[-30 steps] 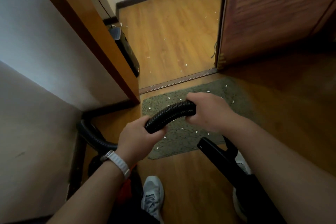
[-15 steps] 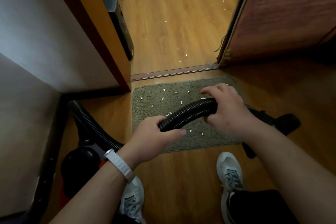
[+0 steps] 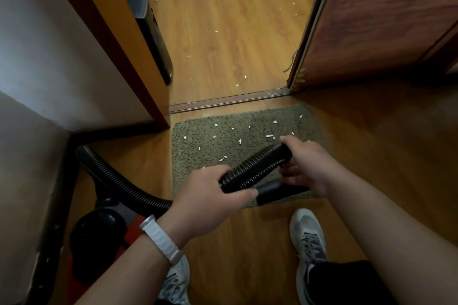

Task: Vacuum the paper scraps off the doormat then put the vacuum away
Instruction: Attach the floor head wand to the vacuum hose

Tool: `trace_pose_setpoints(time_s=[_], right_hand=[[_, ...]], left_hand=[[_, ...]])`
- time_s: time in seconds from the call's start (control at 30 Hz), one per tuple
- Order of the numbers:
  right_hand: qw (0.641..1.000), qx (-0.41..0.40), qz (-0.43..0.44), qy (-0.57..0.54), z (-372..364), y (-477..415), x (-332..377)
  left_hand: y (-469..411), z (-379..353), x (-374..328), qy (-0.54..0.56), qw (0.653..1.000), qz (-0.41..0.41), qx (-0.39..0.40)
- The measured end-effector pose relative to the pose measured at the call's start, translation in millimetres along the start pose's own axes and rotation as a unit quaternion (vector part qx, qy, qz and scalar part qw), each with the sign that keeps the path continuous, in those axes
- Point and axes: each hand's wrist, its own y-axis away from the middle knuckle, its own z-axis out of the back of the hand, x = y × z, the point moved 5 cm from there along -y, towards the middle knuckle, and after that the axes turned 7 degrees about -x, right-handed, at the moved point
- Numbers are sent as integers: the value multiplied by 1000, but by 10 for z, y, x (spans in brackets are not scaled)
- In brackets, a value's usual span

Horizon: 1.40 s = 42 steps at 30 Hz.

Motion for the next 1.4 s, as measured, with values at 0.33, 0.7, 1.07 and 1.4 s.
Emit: trace_pose_setpoints(time_s=[0.33,0.7,1.07,1.4], right_hand=[[961,84,-159,-211,-244,44,-102],[998,-11,38,57,-36,11,137],[887,-161,188,390,335,-45,261],[993,-38,68,86,306,-74,152]], left_hand=[[211,-336,-219,-192,962,-126,150],[75,-160,216,-346,918,-141,134],[144,-353,342,-280,936,-191,98],[263,-672,294,-100,941,-30,321]])
